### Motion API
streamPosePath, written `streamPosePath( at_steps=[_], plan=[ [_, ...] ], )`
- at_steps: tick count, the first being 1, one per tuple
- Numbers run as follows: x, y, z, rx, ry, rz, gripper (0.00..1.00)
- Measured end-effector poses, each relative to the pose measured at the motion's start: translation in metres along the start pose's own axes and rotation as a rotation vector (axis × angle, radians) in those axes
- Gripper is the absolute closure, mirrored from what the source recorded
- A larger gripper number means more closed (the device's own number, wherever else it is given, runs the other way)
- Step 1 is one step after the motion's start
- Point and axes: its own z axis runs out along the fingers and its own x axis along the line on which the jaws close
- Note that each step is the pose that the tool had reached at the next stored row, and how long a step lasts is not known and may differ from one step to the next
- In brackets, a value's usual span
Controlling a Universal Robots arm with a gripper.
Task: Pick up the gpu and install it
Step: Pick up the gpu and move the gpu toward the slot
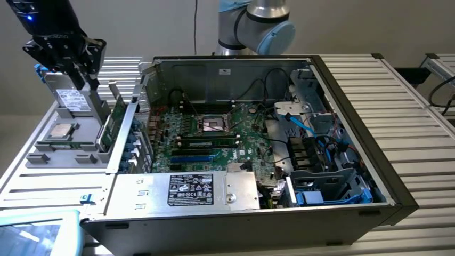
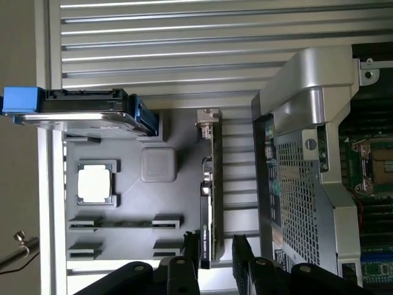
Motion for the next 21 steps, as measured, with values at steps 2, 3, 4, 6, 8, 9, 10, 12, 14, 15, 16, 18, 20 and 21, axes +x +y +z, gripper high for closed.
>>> streamPosePath(
  at_steps=[2, 3, 4, 6, 8, 9, 10, 12, 14, 15, 16, 18, 20, 21],
  plan=[
    [0.0, -0.0001, 0.0036, -0.0001, -0.0001, 0.0, 0.63],
    [0.001, -0.0002, 0.0054, 0.0, -0.0001, 0.0, 0.63],
    [0.001, -0.0002, 0.0073, 0.0, 0.0, 0.0, 0.63],
    [0.002, -0.0004, 0.0109, 0.0001, 0.0001, 0.0, 0.63],
    [0.003, -0.0006, 0.0144, 0.0, 0.0, 0.0, 0.63],
    [0.004, -0.0008, 0.0163, 0.0, -0.0001, 0.0, 0.63],
    [0.004, -0.0009, 0.018, 0.0, 0.0, 0.0, 0.63],
    [0.006, -0.0011, 0.0217, 0.0, 0.0, 0.0, 0.63],
    [0.007, -0.0013, 0.0252, 0.0, 0.0, 0.0, 0.62],
    [0.007, -0.0014, 0.0271, 0.0, 0.0, 0.0, 0.62],
    [0.008, -0.0015, 0.0289, -0.0001, -0.0001, 0.0, 0.55],
    [0.009, -0.0018, 0.0326, 0.0, 0.0, 0.0, 0.55],
    [0.01, -0.002, 0.0361, 0.0, 0.0, 0.0, 0.55],
    [0.01, -0.0022, 0.0379, 0.0, 0.0001, 0.0, 0.55]
  ],
)
